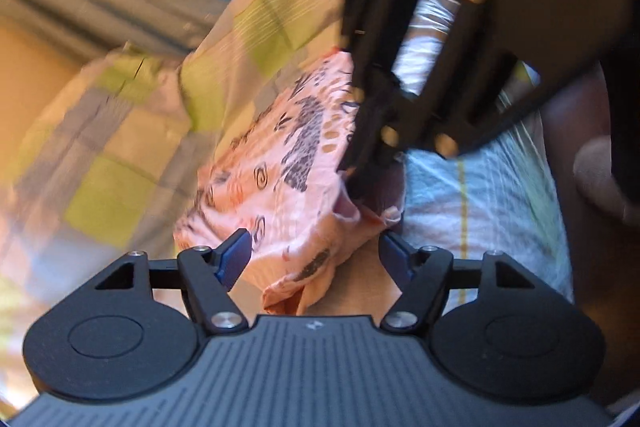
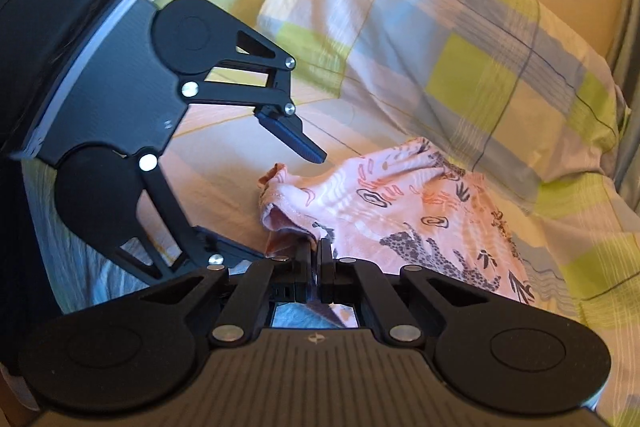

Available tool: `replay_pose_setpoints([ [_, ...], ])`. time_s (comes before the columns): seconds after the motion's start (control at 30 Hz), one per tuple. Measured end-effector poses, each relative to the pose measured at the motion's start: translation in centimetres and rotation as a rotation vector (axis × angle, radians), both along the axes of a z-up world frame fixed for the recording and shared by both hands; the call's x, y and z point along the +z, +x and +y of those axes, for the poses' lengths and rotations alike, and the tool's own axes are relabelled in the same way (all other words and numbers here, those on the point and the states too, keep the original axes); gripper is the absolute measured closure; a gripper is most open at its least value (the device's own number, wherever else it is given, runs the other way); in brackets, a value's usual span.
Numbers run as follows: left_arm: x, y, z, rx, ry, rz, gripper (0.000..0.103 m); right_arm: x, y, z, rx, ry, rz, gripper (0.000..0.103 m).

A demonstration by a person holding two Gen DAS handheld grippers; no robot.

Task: Fold clothes

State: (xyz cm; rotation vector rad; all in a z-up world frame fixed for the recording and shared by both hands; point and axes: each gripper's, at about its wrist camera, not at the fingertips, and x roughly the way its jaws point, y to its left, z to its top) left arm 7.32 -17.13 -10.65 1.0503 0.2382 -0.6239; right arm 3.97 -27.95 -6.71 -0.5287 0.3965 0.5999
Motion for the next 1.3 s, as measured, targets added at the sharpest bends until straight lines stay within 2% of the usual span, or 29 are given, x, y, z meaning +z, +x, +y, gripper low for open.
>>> replay_pose_setpoints([
  [0.1, -0.2, 0.2, -0.2, 0.071, -0.046, -0.005, 0.044, -0.1, -0.2, 0.1, 0.007, -0.008, -0.002, 0.103],
  [0.17, -0.1, 0.5, -0.4, 0.121, -0.09, 0.017, 0.059, -0.1, -0.2, 0.0, 0.0, -0.004, -0.001, 0.103],
  [0.27, 0.4, 0.7, -0.2, 0.16, -0.13, 0.02, 0.068, -0.2, -0.1, 0.0, -0.006, -0.011, -0.004, 0.101],
  [0.3, 0.6, 0.7, 0.1, 0.152, -0.134, 0.02, 0.069, -0.2, -0.1, 0.0, -0.007, -0.017, -0.007, 0.098],
  [0.37, 0.7, 0.3, 0.4, 0.121, -0.102, 0.006, 0.069, -0.4, -0.4, 0.1, -0.009, -0.031, -0.016, 0.076],
  [0.4, 0.6, 0.2, 0.4, 0.098, -0.077, -0.003, 0.068, -0.4, -0.7, 0.1, -0.011, -0.036, -0.023, 0.072],
  [0.43, 0.5, 0.1, 0.5, 0.081, -0.06, -0.009, 0.068, -0.4, -0.9, 0.1, -0.014, -0.042, -0.031, 0.07],
  [0.53, 0.1, -0.3, 0.4, 0.049, -0.029, -0.014, 0.057, -0.8, -1.1, 0.1, -0.031, -0.066, -0.011, 0.07],
  [0.7, -1.2, -1.1, -0.7, 0.01, -0.003, -0.042, 0.06, -1.3, -1.4, 0.1, -0.046, -0.095, 0.004, 0.07],
  [0.73, -1.4, -1.0, -1.1, 0.008, 0.006, -0.051, 0.063, -1.3, -1.4, 0.1, -0.048, -0.096, 0.005, 0.068],
  [0.8, -1.5, -0.6, -1.6, 0.018, 0.017, -0.051, 0.078, -1.6, -1.3, 0.2, -0.063, -0.112, 0.003, 0.061],
  [0.83, -1.1, -0.2, -1.5, 0.035, -0.002, -0.029, 0.095, -1.8, -1.3, 0.2, -0.069, -0.124, -0.001, 0.053],
  [0.87, -0.7, 0.2, -1.5, 0.052, -0.021, -0.006, 0.096, -1.9, -1.2, 0.2, -0.076, -0.136, -0.005, 0.046],
  [1.0, 1.8, 1.5, -0.2, 0.069, -0.119, 0.092, 0.097, -3.0, -1.1, 1.0, -0.063, -0.237, -0.093, 0.043],
  [1.17, 2.7, 1.6, 0.3, -0.002, -0.073, 0.1, 0.097, -3.3, 0.4, 1.7, 0.005, -0.315, -0.201, 0.043],
  [1.23, 2.8, 1.6, 0.3, -0.012, -0.063, 0.1, 0.097, -4.0, 1.5, 1.6, 0.018, -0.393, -0.265, 0.044],
  [1.3, 2.8, 1.6, 0.4, -0.016, -0.061, 0.096, 0.097, -4.7, 2.8, 1.0, 0.023, -0.464, -0.296, 0.048],
])
